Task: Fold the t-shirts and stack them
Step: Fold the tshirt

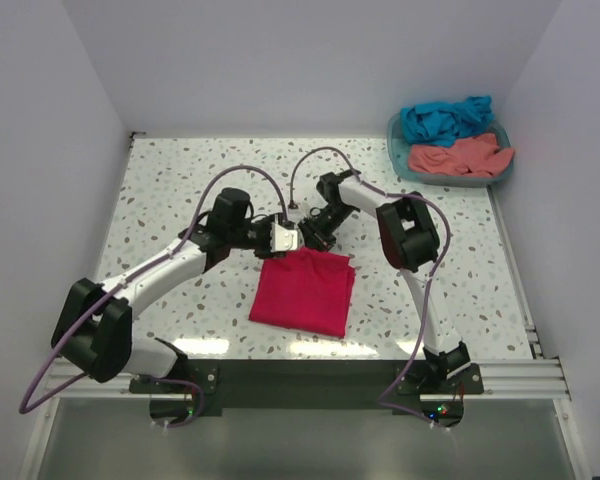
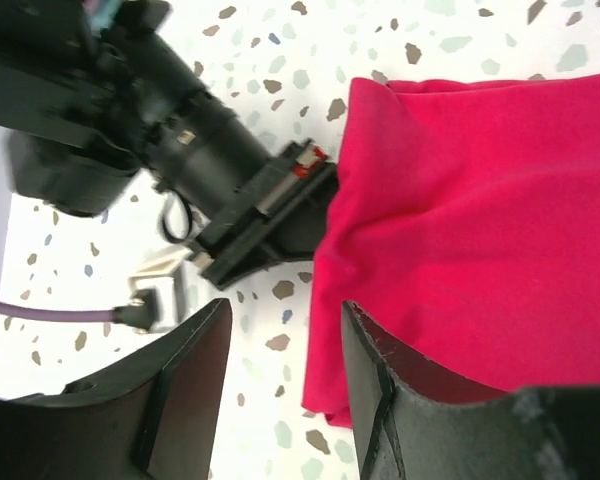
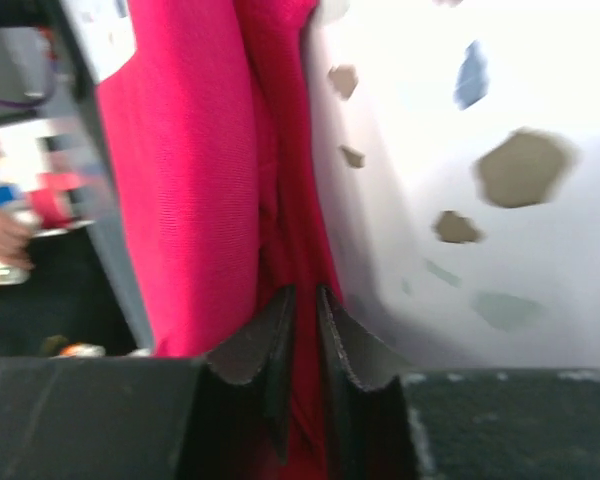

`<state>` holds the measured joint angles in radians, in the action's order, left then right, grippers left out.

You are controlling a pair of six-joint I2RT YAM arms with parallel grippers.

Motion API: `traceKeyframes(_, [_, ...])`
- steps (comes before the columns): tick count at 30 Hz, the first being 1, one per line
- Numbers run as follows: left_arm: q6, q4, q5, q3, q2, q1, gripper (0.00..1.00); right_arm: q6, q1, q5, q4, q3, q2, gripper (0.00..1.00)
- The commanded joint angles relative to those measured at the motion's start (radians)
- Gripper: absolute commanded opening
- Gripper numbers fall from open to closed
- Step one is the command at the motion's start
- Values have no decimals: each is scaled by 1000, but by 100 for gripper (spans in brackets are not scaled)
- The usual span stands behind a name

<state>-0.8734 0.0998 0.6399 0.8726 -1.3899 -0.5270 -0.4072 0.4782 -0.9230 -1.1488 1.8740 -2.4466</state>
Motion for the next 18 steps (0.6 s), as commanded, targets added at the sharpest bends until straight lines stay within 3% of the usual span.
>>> traceKeyframes(1, [27,97,70,25,46,25,53,-84,-1,156,-81,123,51,20])
traceKeyframes(6, [60,178,128,55,37,84,55,-148,-9,338,-156,264,70,25])
traceKeyframes(8, [56,286,177,113,8,119,56,-182,-33,392,-172,304,89,30])
traceKeyframes(12, [5,509,247,267,-145,182,64,-222,-110,412,-262,388,124,53])
traceKeyframes(14, [-10,645,309,377,-214,221,65,-251,-148,368,-288,366,150,62])
traceKeyframes(18, [-29,824,371,561,-440,251,69,-269,-173,273,-257,153,259,73])
